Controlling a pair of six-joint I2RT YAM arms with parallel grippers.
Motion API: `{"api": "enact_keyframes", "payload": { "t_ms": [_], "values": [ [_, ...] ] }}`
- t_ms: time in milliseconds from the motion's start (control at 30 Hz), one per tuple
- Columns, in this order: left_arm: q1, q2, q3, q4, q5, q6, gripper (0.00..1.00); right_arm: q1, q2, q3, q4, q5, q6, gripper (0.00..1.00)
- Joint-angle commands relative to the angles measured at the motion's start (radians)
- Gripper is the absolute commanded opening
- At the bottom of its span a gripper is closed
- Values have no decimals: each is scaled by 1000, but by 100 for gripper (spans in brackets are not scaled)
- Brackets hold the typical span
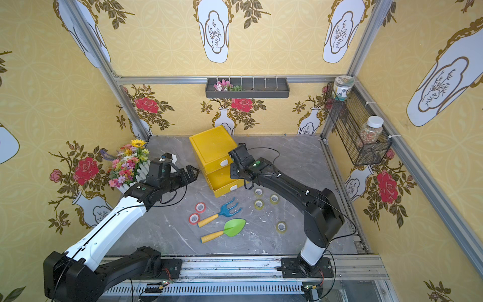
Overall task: Place the transparent tape into the drawer according to color
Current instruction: Place the tape in the drawer.
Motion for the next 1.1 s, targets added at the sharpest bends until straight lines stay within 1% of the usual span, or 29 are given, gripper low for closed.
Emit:
{"api": "enact_keyframes", "payload": {
  "t_ms": [0,200,333,500,600,767,867,967,1067],
  "values": [
    [1,5,-6,13,-1,7,100,-1,48,32,60,-29,-24,44],
    [1,7,-9,20,13,11,100,1,102,69,10,-4,-29,48],
    [1,18,-6,21,23,13,100,1,98,70,6,1,-32,59],
    [1,23,-7,21,28,14,100,2,89,74,11,5,-33,63],
    [1,22,-9,22,34,24,100,2,66,73,12,15,-31,67],
    [-1,16,-7,27,55,41,100,2,-18,36,21,32,-15,73],
    [-8,2,-5,35,72,43,99,3,-99,-21,23,59,10,75],
    [-44,-1,7,35,64,41,100,-2,-189,-106,21,93,38,76],
    [-113,10,27,33,54,27,100,-10,-274,-188,-4,136,77,77]
  ]
}}
